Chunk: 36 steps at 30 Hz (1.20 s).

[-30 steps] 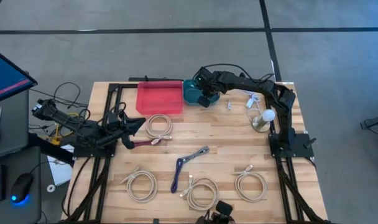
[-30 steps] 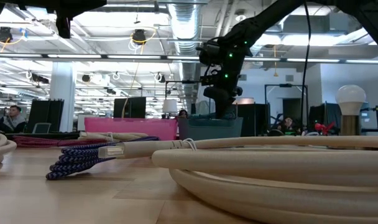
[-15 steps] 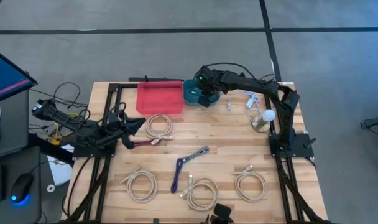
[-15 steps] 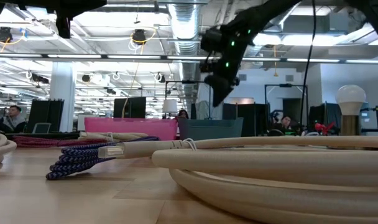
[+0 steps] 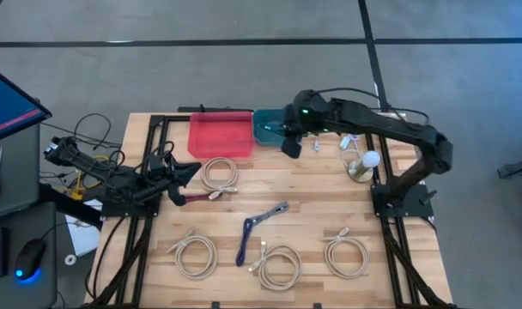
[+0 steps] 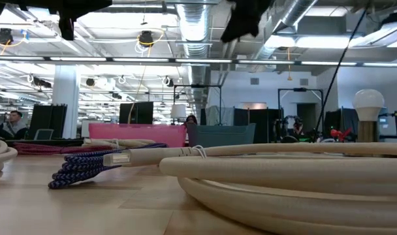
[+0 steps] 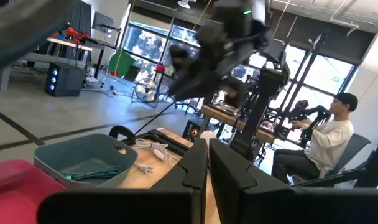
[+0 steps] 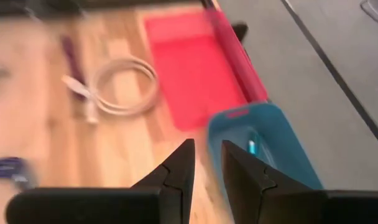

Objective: Pick & Place USB Port
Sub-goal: Put the brown HDMI cable into the red bin

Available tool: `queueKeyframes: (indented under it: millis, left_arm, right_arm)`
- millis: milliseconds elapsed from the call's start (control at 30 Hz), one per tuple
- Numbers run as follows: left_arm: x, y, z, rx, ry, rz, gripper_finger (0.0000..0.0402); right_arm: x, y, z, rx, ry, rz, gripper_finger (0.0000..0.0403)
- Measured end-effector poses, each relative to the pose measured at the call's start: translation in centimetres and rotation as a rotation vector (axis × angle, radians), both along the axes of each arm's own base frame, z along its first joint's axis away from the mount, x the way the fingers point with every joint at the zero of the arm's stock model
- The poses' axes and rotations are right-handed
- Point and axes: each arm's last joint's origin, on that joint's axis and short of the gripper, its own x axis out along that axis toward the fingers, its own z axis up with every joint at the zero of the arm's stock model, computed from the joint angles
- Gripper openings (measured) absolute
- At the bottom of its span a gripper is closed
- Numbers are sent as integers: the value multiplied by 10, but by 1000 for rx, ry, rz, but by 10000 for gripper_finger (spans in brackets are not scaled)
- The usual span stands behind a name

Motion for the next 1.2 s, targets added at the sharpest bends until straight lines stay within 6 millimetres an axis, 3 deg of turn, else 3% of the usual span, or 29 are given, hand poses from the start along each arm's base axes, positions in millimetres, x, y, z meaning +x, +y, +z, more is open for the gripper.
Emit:
queueKeyframes:
  millis: [233, 433, 600, 900, 1200]
  left_arm:
    - [0, 0, 0, 0, 0, 0, 17]
    - [0, 0, 0, 0, -1, 0, 17]
    - [0, 0, 0, 0, 0, 0, 17]
    - [0, 0, 0, 0, 0, 0, 17]
    - [0, 0, 0, 0, 0, 0, 17]
  right_arm:
    - [-39, 36, 32, 67, -71, 10, 71]
    - [-65, 59, 39, 145, -21, 6, 71]
    - [-76, 80, 40, 150, 4, -2, 71]
    - [-85, 118, 21, 60, -14, -11, 71]
    - [-98, 139, -4, 60, -57, -77, 71]
